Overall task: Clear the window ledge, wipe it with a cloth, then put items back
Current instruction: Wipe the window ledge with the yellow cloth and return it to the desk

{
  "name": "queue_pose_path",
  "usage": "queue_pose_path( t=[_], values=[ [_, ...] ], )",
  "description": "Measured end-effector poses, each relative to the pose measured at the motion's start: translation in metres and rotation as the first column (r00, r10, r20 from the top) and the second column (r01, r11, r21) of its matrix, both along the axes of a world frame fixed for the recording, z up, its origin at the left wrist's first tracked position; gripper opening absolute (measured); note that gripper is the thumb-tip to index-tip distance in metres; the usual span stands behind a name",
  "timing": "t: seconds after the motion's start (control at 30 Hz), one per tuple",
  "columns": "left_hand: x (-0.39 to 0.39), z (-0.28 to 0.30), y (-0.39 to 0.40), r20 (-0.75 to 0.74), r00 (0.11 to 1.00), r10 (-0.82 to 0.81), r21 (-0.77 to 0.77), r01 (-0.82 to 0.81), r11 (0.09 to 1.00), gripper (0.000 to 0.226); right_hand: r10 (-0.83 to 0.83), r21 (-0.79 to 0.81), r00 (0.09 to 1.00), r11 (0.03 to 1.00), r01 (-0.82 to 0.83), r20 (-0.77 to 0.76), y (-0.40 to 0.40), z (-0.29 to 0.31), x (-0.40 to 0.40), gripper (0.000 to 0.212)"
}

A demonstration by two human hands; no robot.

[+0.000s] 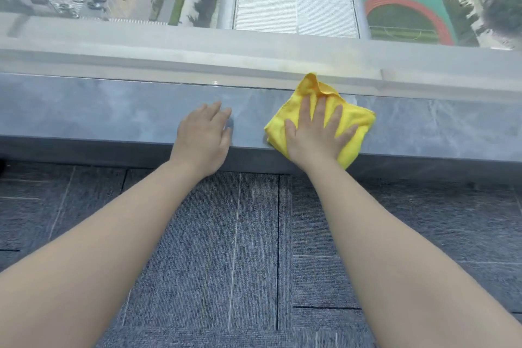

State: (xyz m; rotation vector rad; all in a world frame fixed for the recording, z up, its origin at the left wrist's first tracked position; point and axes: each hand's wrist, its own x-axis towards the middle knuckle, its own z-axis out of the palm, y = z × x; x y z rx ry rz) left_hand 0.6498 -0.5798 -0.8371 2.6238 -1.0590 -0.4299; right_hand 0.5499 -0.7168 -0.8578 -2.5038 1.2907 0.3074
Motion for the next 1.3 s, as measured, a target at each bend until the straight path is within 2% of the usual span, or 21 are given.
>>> queue_pose_path(
  t=[0.07,0.13,0.23,0.37,0.43,0.5,0.57,0.63,0.67,0.77,0.83,0.87,0.97,1.07,1.13,1.3],
  values=[
    [-0.001,-0.003,0.001,-0.006,1.000,0.030,-0.006,-0.030,1.000,0.043,-0.061,0.016,0.998,0.998,0.061,0.009,0.003,0.000,0.014,0.059],
    [-0.003,-0.006,0.006,-0.001,0.999,0.052,-0.038,-0.052,0.998,0.043,-0.040,0.016,0.999,0.999,0.039,0.012,0.009,0.000,0.025,0.058],
    [-0.001,-0.008,0.016,-0.009,0.993,0.116,-0.092,-0.116,0.989,0.042,0.176,-0.019,0.984,0.984,-0.175,0.043,0.025,-0.003,0.033,0.055],
    [0.008,-0.006,0.027,-0.021,0.981,0.192,-0.112,-0.194,0.975,0.041,0.547,-0.078,0.832,0.837,-0.541,0.094,0.044,-0.003,0.033,0.050],
    [0.011,-0.004,0.033,-0.028,0.978,0.207,-0.131,-0.209,0.969,0.040,0.665,-0.077,0.738,0.747,-0.661,0.117,0.045,0.000,0.029,0.047],
    [0.014,-0.003,0.037,-0.040,0.976,0.215,-0.140,-0.219,0.966,0.040,0.713,-0.045,0.677,0.694,-0.719,0.182,0.046,0.002,0.021,0.044],
    [0.015,0.000,0.041,-0.042,0.975,0.220,-0.153,-0.224,0.962,0.040,0.643,0.015,0.689,0.728,-0.686,0.333,0.044,0.005,0.013,0.040],
    [0.017,0.003,0.045,-0.044,0.970,0.237,-0.164,-0.241,0.956,0.041,0.491,0.066,0.747,0.815,-0.576,0.449,0.041,0.005,0.012,0.037],
    [0.017,0.004,0.049,-0.049,0.968,0.247,-0.165,-0.252,0.954,0.041,0.443,0.059,0.780,0.853,-0.518,0.442,0.042,0.004,0.015,0.038],
    [0.022,0.007,0.061,-0.057,0.963,0.264,-0.173,-0.270,0.947,0.041,0.399,-0.033,0.879,0.914,-0.405,0.261,0.057,-0.003,0.038,0.046],
    [0.025,0.008,0.070,-0.059,0.959,0.277,-0.166,-0.283,0.945,0.041,0.405,-0.049,0.892,0.913,-0.404,0.199,0.075,-0.003,0.055,0.049],
    [0.026,0.008,0.074,-0.060,0.958,0.282,-0.162,-0.288,0.944,0.041,0.457,-0.055,0.869,0.888,-0.456,0.191,0.083,-0.002,0.061,0.049],
    [0.028,0.010,0.077,-0.067,0.959,0.275,-0.147,-0.282,0.948,0.041,0.664,-0.034,0.724,0.741,-0.671,0.186,0.093,0.002,0.062,0.047],
    [0.025,0.011,0.067,-0.080,0.971,0.226,-0.134,-0.235,0.963,0.041,0.702,0.042,0.676,0.686,-0.726,0.222,0.078,0.008,0.041,0.044],
    [0.021,0.012,0.056,-0.098,0.974,0.205,-0.125,-0.216,0.968,0.042,0.684,0.045,0.697,0.706,-0.707,0.215,0.063,0.009,0.025,0.044],
    [-0.001,0.014,0.018,-0.113,0.988,0.109,-0.100,-0.121,0.988,0.042,0.524,0.032,0.844,0.847,-0.530,0.112,0.018,0.010,-0.026,0.045]
  ],
)
